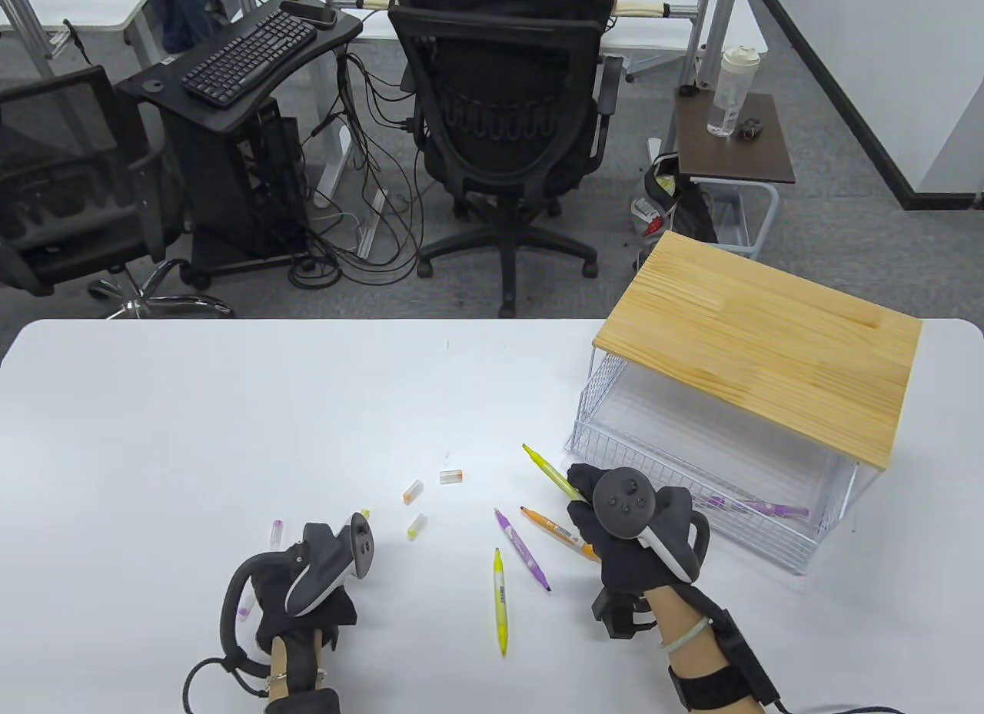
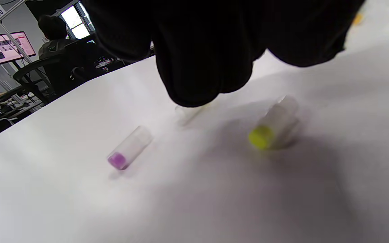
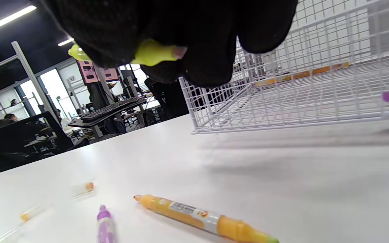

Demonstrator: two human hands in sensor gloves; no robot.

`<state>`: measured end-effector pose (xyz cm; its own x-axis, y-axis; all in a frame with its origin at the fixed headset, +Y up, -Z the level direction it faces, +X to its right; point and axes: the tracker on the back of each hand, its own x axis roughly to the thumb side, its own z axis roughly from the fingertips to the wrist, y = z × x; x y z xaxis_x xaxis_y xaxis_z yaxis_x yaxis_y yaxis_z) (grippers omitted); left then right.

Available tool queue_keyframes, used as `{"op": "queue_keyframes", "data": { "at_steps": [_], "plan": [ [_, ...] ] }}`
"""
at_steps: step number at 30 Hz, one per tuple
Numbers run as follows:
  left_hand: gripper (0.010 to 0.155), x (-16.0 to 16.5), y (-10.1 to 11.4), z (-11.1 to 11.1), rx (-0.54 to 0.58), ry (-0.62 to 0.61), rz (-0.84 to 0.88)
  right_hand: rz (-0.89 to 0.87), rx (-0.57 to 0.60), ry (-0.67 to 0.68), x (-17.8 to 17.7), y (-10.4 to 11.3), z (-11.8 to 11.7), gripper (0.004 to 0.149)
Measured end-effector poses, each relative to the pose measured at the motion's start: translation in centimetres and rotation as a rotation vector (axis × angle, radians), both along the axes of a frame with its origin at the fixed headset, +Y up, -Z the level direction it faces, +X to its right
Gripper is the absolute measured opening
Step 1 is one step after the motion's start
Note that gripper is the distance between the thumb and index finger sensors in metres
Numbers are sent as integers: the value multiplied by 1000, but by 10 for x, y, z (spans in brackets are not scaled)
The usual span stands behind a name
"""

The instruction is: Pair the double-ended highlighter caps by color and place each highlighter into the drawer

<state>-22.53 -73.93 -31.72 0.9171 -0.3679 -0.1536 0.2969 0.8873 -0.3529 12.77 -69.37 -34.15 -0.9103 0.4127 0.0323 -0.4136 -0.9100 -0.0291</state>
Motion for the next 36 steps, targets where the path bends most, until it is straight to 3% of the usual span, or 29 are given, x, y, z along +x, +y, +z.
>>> {"op": "queue_keyframes", "data": {
  "at_steps": [11, 26, 31, 33, 36],
  "plan": [
    [61, 5, -17, -2, -83, 4, -78, -6, 27, 64, -10, 7, 11, 51],
    [54, 12, -18, 0, -40, -36, -182, 12, 10, 59, -13, 1, 9, 51],
    [51, 16, -7, 2, -33, -23, -116, 14, 2, 57, -15, -1, 7, 51],
    [50, 29, 5, 5, 28, -63, -106, 13, -13, 56, -16, -3, 5, 51],
    [51, 47, 23, 7, 142, -148, 64, 12, -32, 63, -18, -8, 4, 51]
  ]
}}
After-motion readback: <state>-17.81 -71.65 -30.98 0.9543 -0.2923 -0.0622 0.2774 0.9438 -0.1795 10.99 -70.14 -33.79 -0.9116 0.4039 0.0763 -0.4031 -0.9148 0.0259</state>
